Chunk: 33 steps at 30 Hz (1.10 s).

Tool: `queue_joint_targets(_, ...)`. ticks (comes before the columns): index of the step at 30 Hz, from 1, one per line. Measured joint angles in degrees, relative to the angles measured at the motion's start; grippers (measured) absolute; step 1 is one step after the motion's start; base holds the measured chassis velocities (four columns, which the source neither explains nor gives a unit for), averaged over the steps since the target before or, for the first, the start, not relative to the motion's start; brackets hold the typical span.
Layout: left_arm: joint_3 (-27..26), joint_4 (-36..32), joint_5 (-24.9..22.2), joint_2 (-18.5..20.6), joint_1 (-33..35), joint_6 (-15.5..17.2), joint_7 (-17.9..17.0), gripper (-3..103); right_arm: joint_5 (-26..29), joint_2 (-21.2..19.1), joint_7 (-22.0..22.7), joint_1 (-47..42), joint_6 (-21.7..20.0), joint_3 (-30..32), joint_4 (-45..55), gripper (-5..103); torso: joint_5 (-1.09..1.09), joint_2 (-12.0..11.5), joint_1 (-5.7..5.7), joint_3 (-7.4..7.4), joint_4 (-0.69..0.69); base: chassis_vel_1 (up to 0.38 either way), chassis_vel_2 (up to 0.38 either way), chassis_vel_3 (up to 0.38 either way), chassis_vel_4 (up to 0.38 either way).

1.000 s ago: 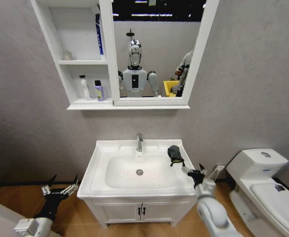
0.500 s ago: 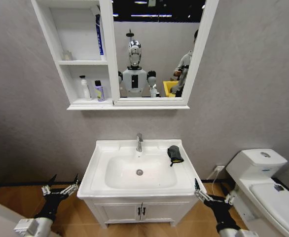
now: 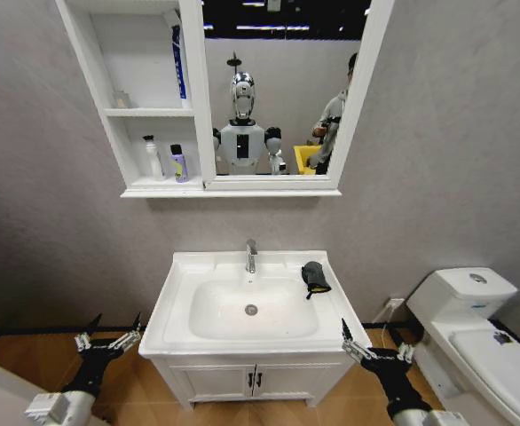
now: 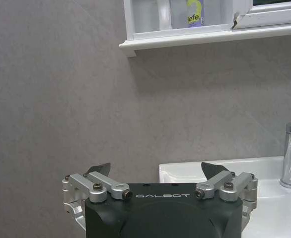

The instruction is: Move facial cleanser and shampoo from washbasin to cabinet, then wipe washbasin with towel.

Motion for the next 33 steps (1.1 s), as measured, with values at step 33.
queue_joint_targets(33,0.0,0.0,0.0,0.0,0.0,0.0,0.0,100,0.07,0.0,0.03,0.19,0.07,-0.08,-0.3,100,0.01,0.0,-0.01,0.0,0.01,0.108,-0.103,-0.105,0.109)
